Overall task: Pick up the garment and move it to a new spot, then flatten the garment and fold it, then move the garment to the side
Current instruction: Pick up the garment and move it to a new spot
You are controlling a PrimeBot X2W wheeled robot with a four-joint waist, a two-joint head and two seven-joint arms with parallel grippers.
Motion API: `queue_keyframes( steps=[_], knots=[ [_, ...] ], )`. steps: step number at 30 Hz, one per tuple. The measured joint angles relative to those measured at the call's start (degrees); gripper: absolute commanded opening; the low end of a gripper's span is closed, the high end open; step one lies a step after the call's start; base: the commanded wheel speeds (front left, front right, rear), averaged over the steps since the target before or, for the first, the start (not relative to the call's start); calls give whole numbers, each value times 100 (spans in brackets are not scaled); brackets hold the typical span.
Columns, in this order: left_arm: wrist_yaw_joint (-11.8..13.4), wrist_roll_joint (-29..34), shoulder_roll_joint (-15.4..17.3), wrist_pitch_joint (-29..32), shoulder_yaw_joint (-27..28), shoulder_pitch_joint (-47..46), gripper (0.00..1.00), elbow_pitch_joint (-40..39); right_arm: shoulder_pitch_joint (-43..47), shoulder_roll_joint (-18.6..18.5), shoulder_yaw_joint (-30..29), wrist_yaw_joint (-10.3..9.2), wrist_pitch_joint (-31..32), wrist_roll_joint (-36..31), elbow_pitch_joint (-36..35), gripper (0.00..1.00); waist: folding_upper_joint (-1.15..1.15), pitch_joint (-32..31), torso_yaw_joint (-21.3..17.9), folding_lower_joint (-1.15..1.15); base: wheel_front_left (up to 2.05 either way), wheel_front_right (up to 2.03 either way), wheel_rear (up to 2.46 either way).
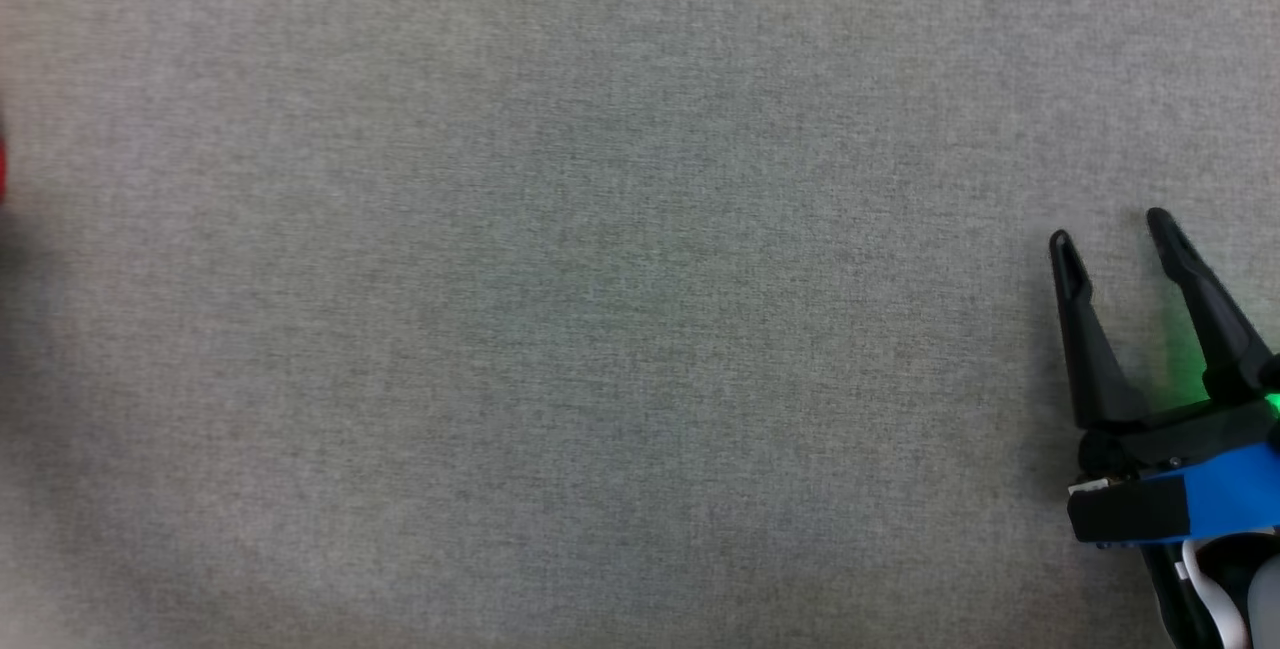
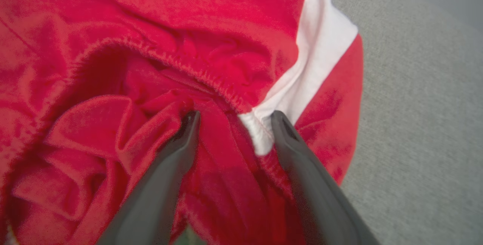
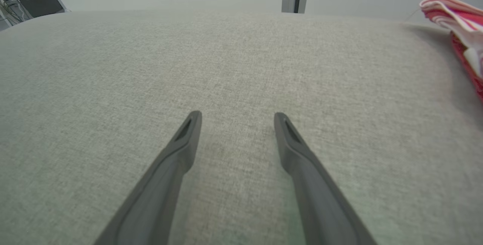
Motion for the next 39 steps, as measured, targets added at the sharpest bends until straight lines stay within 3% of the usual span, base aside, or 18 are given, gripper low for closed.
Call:
queue_keyframes(
  steps=[4,6,7,8,16,26,33,39],
  knots=[
    [134,-90,26,89,63,-184,100,396,37,2,-41,0,-11,-19,-51,100,-2,115,-95,-2,0,0,0],
    [137,-121,22,146,59,-254,16,542,40,3,-49,0,-37,-18,-45,100,-3,107,-117,-3,0,0,0],
    [131,-144,20,158,57,-282,16,600,39,8,-48,0,-66,-16,-37,100,-3,86,-124,-3,0,0,0],
    [104,-142,31,185,32,-303,0,659,37,18,-33,0,-71,-14,-13,100,-2,54,-127,-3,0,0,0],
    [-152,10,259,-57,-133,-325,0,746,-42,194,185,0,-328,64,443,100,-2,-541,-56,-1,0,0,0],
    [-445,283,981,71,-619,-487,0,-409,-71,453,450,0,-757,288,1290,100,-3,-1700,-72,-3,0,0,0],
    [-499,208,1014,534,-1219,-671,0,-1817,73,580,459,0,-1002,400,1696,100,-3,-2486,-316,-3,0,0,0],
    [-503,-68,695,946,-1803,-936,0,-3109,199,625,559,0,-1045,432,1872,100,-3,-2902,-705,-3,0,0,0]
  ],
)
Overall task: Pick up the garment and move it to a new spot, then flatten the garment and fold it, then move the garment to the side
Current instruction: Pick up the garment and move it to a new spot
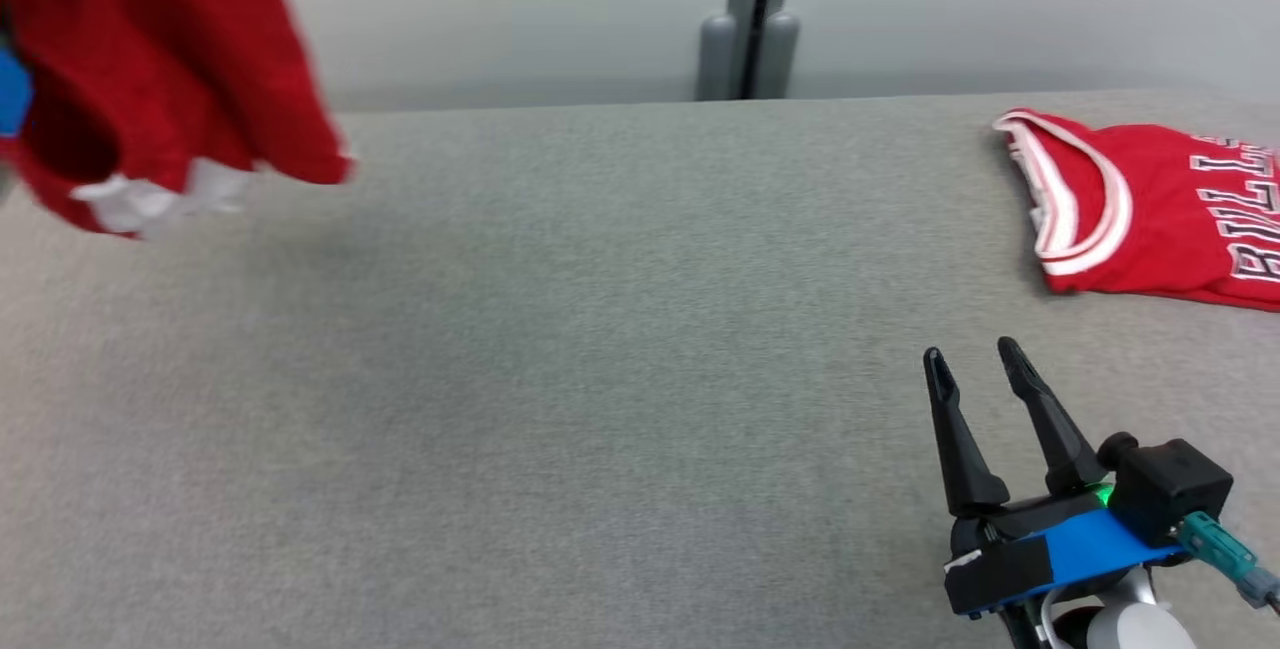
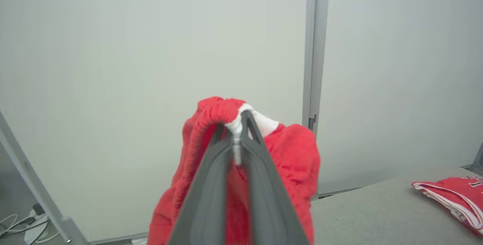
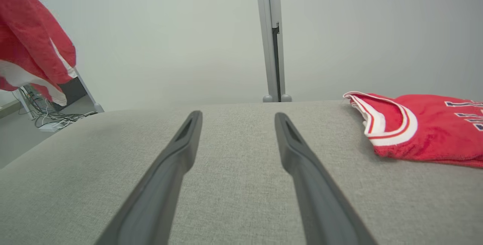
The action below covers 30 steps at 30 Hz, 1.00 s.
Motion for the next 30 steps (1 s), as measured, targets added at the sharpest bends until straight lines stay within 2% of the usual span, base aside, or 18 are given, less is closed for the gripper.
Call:
queue_keyframes(
  steps=[7,13,16,23,26,27,28,29,30],
  knots=[
    [-7,-526,-528,198,-714,-52,0,-935,12,23,20,0,-16,23,3,100,1,-153,-574,1,0,0,0],
    [-9,-624,-858,-79,-1471,500,0,-1131,21,33,27,0,-7,24,-2,100,2,-147,-1032,2,0,0,0],
    [-27,-738,-1196,-509,-1898,1177,0,-759,36,32,77,0,-25,83,27,100,1,-141,-1254,1,0,0,0],
    [4,-215,-1312,-1182,-2550,2152,0,569,39,34,93,0,-43,134,56,100,1,-90,-1384,1,0,0,0],
    [51,-136,-1418,-1400,-2638,2360,0,978,41,35,93,0,-41,134,75,100,2,-76,-1361,2,0,0,0],
    [162,131,-1438,-1635,-2761,2475,8,1347,42,38,102,0,-40,134,83,100,2,-74,-1307,2,0,0,0],
    [208,171,-1496,-1778,-2770,2539,45,1500,42,37,99,0,-36,133,87,100,2,-76,-1269,2,0,0,0],
    [242,112,-1580,-1946,-2729,2620,100,1634,45,37,104,0,-26,132,92,100,2,-84,-1228,2,0,0,0],
    [250,79,-1674,-2070,-2736,2687,100,1735,47,36,99,0,-24,129,97,100,2,-97,-1182,2,0,0,0]
  ],
)
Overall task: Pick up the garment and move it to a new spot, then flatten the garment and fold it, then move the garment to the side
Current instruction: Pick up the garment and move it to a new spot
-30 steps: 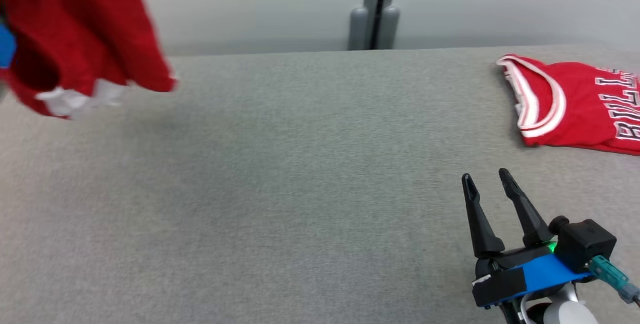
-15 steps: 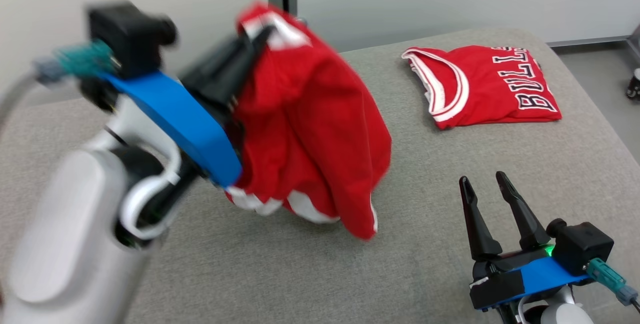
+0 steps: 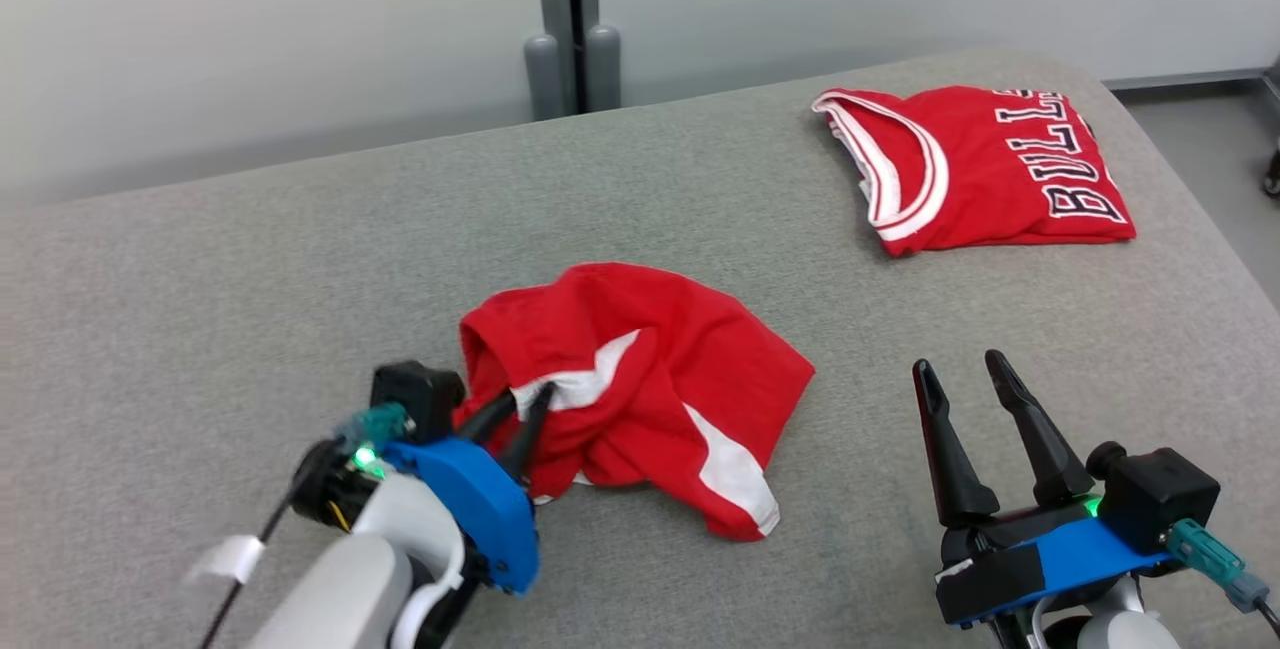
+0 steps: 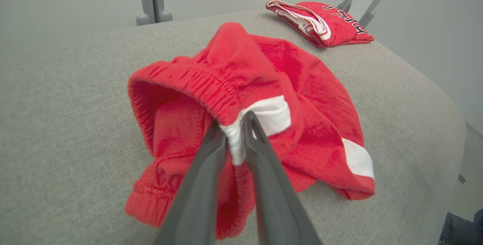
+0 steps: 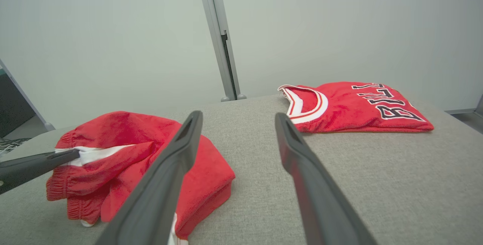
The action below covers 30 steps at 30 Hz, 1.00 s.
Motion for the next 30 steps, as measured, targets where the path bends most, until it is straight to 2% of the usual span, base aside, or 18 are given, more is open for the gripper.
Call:
queue_keyframes(
  steps=[4,11,14,20,25,30],
  knots=[
    [85,-44,-203,-580,108,194,100,242,29,1,-53,0,35,-62,-3,100,0,-74,221,0,0,0,0],
    [185,55,-176,-1900,404,562,100,89,116,2,-221,0,125,-124,-90,100,0,-229,621,0,0,0,0],
    [356,197,-109,-2213,581,773,100,-38,203,2,-321,0,153,-147,-129,100,0,-301,768,0,0,0,0],
    [762,638,-76,-2351,1276,1316,100,-710,355,3,-505,0,186,-164,-207,100,-1,-454,958,-1,0,0,0],
    [822,981,-224,-2356,1957,1879,100,-1217,520,2,-662,0,186,-165,-241,100,-1,-563,1052,-1,0,0,0],
    [808,1322,-322,-2357,2312,2288,100,-1391,700,4,-733,0,171,-221,-216,100,-1,-648,1120,-1,0,0,0]
  ],
)
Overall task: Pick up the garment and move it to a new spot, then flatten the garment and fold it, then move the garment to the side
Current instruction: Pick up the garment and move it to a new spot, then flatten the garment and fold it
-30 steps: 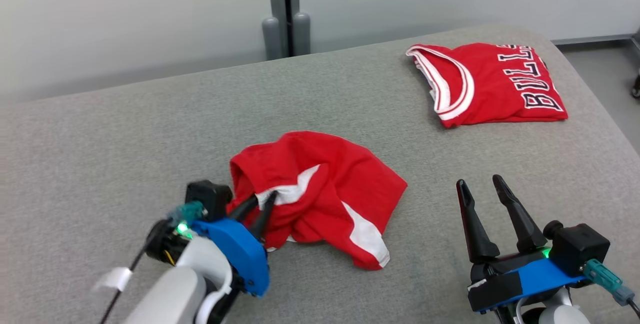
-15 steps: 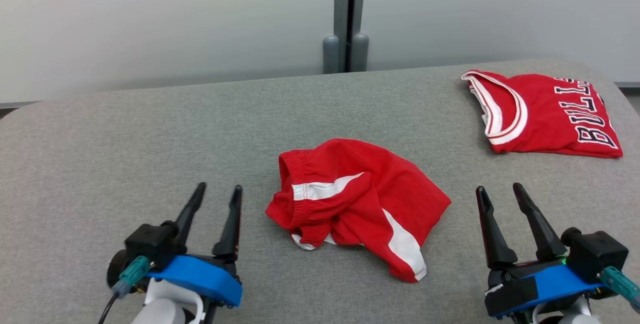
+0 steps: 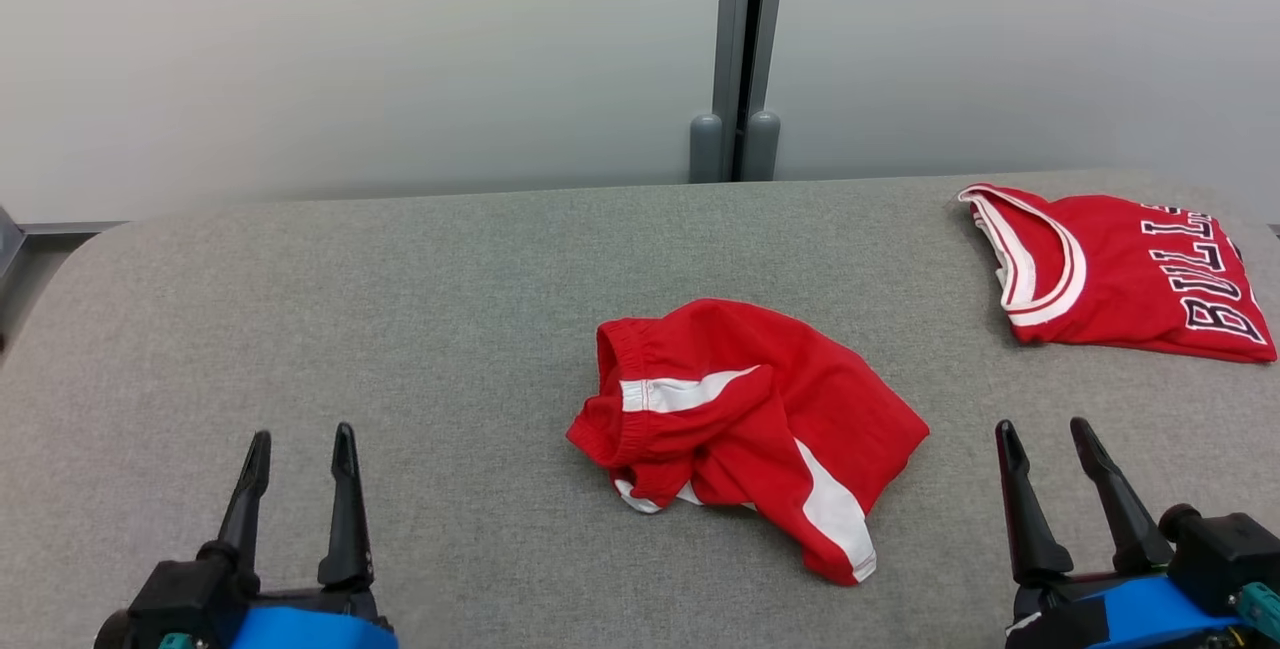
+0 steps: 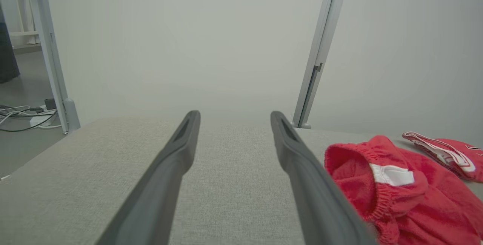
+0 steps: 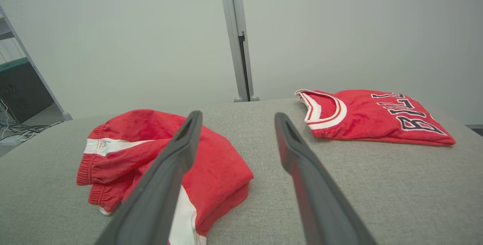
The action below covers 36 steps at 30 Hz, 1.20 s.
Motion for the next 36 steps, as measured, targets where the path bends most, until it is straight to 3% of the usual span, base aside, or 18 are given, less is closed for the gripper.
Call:
queue_keyframes(
  steps=[7,36],
  knots=[
    [-44,196,-8,1,48,321,100,231,103,-2,-33,0,-26,-46,120,100,0,-26,-3,0,0,0,0],
    [-67,192,18,99,-226,55,100,328,-30,-1,205,0,-79,25,369,100,0,187,-168,1,0,0,0]
  ],
)
